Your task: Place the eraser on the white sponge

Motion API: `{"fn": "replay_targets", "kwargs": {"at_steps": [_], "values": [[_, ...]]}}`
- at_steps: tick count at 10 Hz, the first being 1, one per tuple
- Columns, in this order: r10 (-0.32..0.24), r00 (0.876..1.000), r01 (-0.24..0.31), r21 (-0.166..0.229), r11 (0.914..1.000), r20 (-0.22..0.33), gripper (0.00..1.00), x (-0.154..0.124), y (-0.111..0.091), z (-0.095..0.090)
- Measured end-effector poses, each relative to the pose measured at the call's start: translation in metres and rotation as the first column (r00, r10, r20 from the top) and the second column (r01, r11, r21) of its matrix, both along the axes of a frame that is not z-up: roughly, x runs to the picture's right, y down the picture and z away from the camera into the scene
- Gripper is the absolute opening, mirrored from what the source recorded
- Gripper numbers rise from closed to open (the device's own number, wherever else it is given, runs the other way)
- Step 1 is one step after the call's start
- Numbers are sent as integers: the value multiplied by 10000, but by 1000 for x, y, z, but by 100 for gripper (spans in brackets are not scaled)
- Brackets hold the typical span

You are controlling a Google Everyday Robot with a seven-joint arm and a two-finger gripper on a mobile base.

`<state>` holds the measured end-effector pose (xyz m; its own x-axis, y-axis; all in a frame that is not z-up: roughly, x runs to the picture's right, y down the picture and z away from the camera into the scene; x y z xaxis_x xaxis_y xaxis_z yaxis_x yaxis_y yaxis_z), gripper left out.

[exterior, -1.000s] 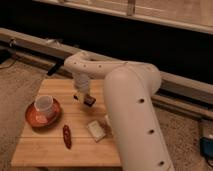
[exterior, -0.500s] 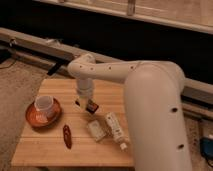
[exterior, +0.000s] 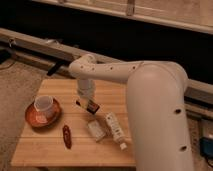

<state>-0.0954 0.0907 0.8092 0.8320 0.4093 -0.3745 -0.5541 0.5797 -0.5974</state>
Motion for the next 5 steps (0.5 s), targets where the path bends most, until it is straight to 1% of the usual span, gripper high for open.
{"fn": "replay_targets", "kwargs": {"at_steps": [5], "values": [[-109,9999,109,10,9999,23,0,-1,2,-1]]}}
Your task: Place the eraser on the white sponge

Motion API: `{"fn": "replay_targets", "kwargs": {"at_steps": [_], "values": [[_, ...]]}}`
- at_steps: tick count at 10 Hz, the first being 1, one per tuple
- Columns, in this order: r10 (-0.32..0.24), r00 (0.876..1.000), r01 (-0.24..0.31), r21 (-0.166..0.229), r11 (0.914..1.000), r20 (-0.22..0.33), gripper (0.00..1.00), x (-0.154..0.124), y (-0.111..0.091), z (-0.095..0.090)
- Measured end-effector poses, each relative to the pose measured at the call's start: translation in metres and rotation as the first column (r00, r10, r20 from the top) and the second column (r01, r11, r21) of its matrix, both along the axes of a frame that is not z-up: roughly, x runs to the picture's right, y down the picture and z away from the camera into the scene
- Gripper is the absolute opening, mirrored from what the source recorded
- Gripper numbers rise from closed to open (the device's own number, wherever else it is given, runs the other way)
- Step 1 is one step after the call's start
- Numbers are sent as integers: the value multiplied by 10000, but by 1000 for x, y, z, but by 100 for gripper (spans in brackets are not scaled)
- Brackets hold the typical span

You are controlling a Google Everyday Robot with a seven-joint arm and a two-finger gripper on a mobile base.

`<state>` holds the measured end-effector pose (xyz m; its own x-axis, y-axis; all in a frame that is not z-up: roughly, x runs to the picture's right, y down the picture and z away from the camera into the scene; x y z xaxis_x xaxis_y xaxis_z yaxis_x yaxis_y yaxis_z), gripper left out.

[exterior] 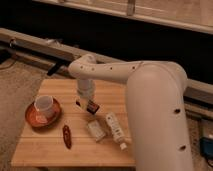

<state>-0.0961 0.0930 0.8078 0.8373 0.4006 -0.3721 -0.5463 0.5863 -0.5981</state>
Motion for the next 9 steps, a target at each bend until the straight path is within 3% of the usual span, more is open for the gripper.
{"fn": "replay_targets", "kwargs": {"at_steps": [2,5,9], "values": [[-234,9996,232,130,9996,154,0,-3,8,-13],[-377,9984,369,205,9991,410,0,-2,36,-38],[-328,9989,335,-190,9993,333,0,13,72,-36]]}}
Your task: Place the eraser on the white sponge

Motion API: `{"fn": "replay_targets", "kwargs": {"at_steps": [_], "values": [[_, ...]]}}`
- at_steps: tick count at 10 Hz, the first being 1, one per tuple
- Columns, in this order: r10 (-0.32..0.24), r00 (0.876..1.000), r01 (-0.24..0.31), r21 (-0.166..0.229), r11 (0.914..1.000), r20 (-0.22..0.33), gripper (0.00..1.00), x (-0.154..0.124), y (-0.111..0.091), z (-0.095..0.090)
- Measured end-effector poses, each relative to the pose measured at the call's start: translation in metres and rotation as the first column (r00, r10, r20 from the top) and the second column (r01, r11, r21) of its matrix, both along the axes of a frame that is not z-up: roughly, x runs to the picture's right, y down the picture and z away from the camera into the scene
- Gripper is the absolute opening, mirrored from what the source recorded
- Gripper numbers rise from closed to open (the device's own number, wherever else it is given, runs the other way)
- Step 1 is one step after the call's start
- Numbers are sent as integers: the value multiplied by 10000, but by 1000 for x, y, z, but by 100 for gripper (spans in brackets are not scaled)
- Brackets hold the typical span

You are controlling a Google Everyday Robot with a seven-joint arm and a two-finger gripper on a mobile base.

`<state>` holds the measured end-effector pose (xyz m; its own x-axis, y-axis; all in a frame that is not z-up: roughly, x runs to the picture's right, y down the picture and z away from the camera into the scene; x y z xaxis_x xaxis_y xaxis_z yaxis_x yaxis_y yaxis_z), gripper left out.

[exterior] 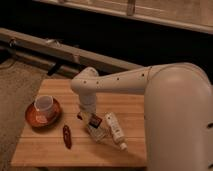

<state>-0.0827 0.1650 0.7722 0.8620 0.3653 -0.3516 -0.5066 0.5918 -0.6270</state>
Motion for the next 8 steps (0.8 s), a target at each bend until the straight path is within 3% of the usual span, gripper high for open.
{"fn": "replay_targets", "kwargs": {"at_steps": [4,8], "values": [[-91,9997,79,-483,9988,-245,1,8,25,9],[-202,9985,156,-905,9958,-508,36,16,39,7]]}}
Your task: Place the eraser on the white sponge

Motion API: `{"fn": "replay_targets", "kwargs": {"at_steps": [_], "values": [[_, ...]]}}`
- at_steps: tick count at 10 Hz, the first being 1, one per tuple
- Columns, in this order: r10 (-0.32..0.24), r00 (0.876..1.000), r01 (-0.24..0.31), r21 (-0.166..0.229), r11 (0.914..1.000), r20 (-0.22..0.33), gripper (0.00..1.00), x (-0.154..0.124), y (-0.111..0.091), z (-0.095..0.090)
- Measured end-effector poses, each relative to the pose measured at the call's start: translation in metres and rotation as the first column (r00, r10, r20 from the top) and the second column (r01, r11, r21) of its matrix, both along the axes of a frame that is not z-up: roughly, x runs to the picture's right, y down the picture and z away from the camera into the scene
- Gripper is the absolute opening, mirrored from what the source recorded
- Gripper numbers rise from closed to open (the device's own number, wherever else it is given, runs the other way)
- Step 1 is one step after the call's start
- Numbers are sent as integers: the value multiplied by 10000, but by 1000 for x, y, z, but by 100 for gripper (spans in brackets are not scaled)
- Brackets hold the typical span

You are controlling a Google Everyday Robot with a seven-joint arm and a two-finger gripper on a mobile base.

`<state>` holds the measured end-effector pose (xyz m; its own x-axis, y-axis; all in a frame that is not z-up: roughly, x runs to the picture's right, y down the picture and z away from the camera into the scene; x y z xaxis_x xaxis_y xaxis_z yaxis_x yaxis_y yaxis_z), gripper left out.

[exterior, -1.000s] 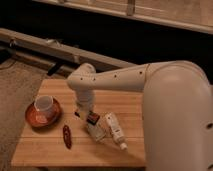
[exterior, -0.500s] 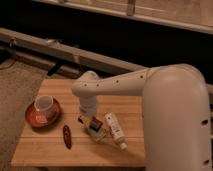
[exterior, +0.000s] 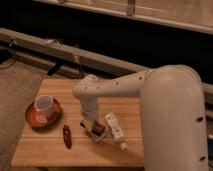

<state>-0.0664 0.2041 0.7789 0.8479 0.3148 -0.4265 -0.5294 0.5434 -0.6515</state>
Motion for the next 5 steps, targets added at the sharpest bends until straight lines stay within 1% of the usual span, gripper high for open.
{"fn": "replay_targets", "kwargs": {"at_steps": [2,4,5], "values": [[125,9997,-128,-134,9998,-208,56,8,4,3],[234,9990,-241,-161,9996,-382,75,14,5,8],[307,9986,-314,-152,9994,-435,80,16,5,11]]}}
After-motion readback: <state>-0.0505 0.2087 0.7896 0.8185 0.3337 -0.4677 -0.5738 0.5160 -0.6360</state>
